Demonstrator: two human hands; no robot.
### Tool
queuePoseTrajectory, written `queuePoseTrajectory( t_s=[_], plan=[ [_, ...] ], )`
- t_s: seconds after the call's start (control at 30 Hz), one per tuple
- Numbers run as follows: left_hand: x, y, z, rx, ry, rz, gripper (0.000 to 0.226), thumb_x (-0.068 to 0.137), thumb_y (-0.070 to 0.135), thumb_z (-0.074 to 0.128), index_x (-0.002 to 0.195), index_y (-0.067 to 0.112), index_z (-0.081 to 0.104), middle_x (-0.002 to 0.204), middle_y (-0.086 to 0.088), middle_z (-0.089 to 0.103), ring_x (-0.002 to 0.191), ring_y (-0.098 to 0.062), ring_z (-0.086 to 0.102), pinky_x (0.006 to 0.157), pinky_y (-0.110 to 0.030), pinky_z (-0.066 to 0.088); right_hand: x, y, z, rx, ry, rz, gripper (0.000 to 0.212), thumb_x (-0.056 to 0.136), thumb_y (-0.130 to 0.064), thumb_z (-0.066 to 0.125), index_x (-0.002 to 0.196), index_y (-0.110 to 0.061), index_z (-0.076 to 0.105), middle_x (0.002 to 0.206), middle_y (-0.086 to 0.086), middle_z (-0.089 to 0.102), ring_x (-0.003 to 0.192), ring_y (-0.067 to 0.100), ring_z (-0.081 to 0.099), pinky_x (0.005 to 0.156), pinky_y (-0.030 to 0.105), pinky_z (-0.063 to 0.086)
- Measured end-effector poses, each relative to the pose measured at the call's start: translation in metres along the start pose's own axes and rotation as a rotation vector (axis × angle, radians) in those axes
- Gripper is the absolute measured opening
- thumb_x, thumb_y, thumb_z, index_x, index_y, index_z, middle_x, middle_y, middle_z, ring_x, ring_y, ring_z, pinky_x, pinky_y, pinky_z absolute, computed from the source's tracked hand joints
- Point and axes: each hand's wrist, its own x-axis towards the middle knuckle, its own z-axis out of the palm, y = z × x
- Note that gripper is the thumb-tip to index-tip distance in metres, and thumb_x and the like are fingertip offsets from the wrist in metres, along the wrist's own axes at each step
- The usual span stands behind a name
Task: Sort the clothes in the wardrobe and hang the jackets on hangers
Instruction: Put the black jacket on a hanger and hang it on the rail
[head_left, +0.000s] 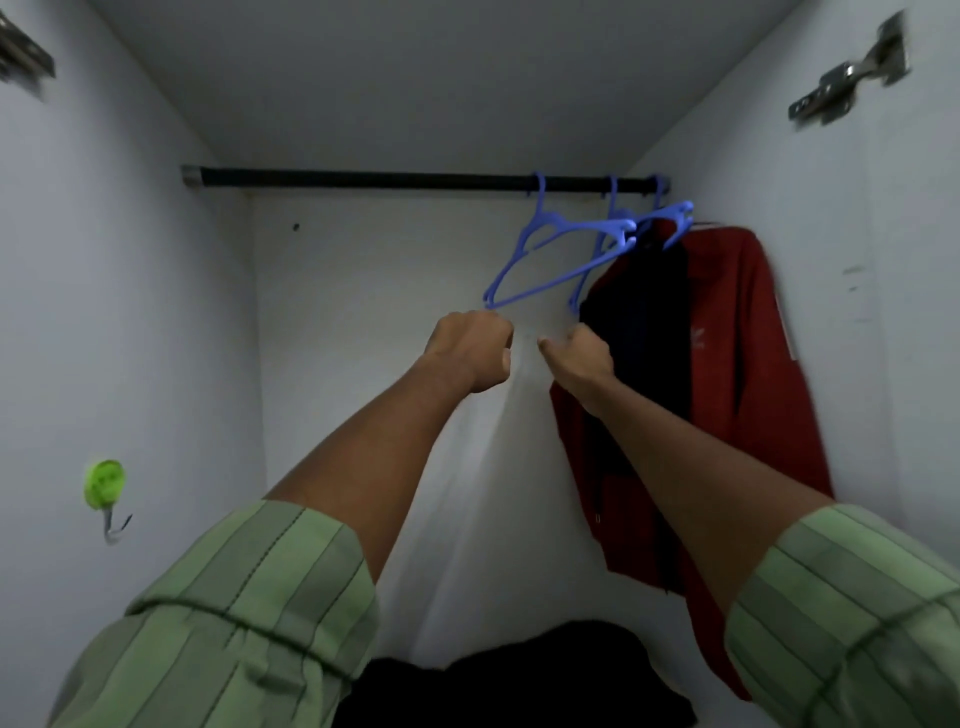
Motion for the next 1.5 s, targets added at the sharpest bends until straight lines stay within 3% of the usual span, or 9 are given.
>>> queuePoseTrajectory(
  t_s=[0.1,0.2,0.37,0.5,0.6,0.8,1.07,1.33,1.5],
  plan=[
    [0.018,-0.011,-0.01,0.007,0.034,0.0,0.025,0.093,0.029,0.053,0.11,0.025,0.071,0.113,-0.002,0.069,0.094,-0.03,0.068,0.078,-0.04,0.056,0.024,-0.016,-0.018,0.362,0.111,0.124,0.079,0.083,-0.054,0.069,0.143,-0.013,0.039,0.129,0.008,0.056,0.108,0.031,0.062,0.087,0.046,0.059],
    [0.028,-0.022,-0.012,0.014,0.061,-0.003,0.026,0.094,0.03,0.053,0.113,0.024,0.069,0.112,-0.001,0.068,0.092,-0.029,0.067,0.078,-0.04,0.057,0.044,-0.027,-0.027,0.589,0.18,0.081,0.081,0.088,-0.048,0.072,0.154,-0.023,0.032,0.127,0.0,0.054,0.103,0.022,0.064,0.069,0.035,0.063],
    [0.039,-0.036,-0.006,0.003,0.086,-0.016,0.026,0.094,0.03,0.054,0.116,0.024,0.068,0.114,0.0,0.066,0.095,-0.028,0.067,0.079,-0.04,0.056,0.066,-0.047,-0.033,0.663,0.311,0.067,0.036,0.094,-0.046,0.064,0.122,-0.025,0.06,0.093,-0.005,0.064,0.073,0.021,0.074,0.071,0.037,0.064],
    [0.041,-0.041,0.004,0.003,0.099,0.005,0.026,0.094,0.029,0.052,0.115,0.024,0.068,0.114,0.0,0.066,0.095,-0.027,0.067,0.076,-0.037,0.054,0.077,-0.056,-0.032,0.39,0.379,-0.028,0.037,0.099,-0.044,0.052,0.102,-0.012,0.07,0.092,0.008,0.07,0.081,0.026,0.067,0.077,0.037,0.055],
    [0.042,-0.043,0.01,0.004,0.094,0.01,0.027,0.094,0.028,0.053,0.114,0.024,0.069,0.116,0.001,0.066,0.095,-0.027,0.067,0.073,-0.034,0.049,0.072,-0.065,-0.033,0.238,0.427,-0.129,0.036,0.105,-0.035,0.049,0.105,-0.005,0.068,0.095,0.013,0.067,0.087,0.028,0.061,0.072,0.033,0.042],
    [0.04,-0.044,0.024,0.001,0.085,0.01,0.027,0.093,0.027,0.052,0.112,0.023,0.071,0.113,0.0,0.067,0.094,-0.027,0.067,0.074,-0.034,0.049,0.074,-0.078,-0.034,0.289,0.481,-0.166,0.04,0.105,-0.037,0.049,0.096,-0.004,0.071,0.086,0.014,0.069,0.085,0.031,0.068,0.072,0.037,0.052],
    [0.022,-0.023,0.052,-0.084,0.023,0.004,0.029,0.091,0.027,0.053,0.113,0.023,0.071,0.115,-0.002,0.066,0.098,-0.031,0.067,0.079,-0.037,0.051,0.028,-0.034,0.007,0.33,0.471,-0.163,0.045,0.105,-0.036,0.049,0.089,0.001,0.069,0.081,0.018,0.069,0.08,0.034,0.066,0.066,0.033,0.04],
    [-0.02,0.014,0.086,-0.21,-0.078,-0.057,0.027,0.093,0.028,0.052,0.11,0.025,0.072,0.114,-0.001,0.067,0.101,-0.031,0.067,0.083,-0.039,0.052,-0.039,0.032,0.047,0.439,0.316,-0.012,0.032,0.102,-0.031,0.056,0.098,-0.005,0.074,0.079,0.007,0.07,0.072,0.018,0.064,0.06,0.024,0.04],
    [-0.079,0.037,0.135,-0.378,-0.201,-0.194,0.023,0.091,0.03,0.053,0.105,0.027,0.072,0.11,0.001,0.071,0.1,-0.028,0.068,0.085,-0.039,0.056,-0.092,0.09,0.079,0.509,0.218,0.204,0.024,0.097,-0.032,0.057,0.099,-0.018,0.076,0.085,0.005,0.075,0.085,0.026,0.071,0.08,0.041,0.058]
  ],
)
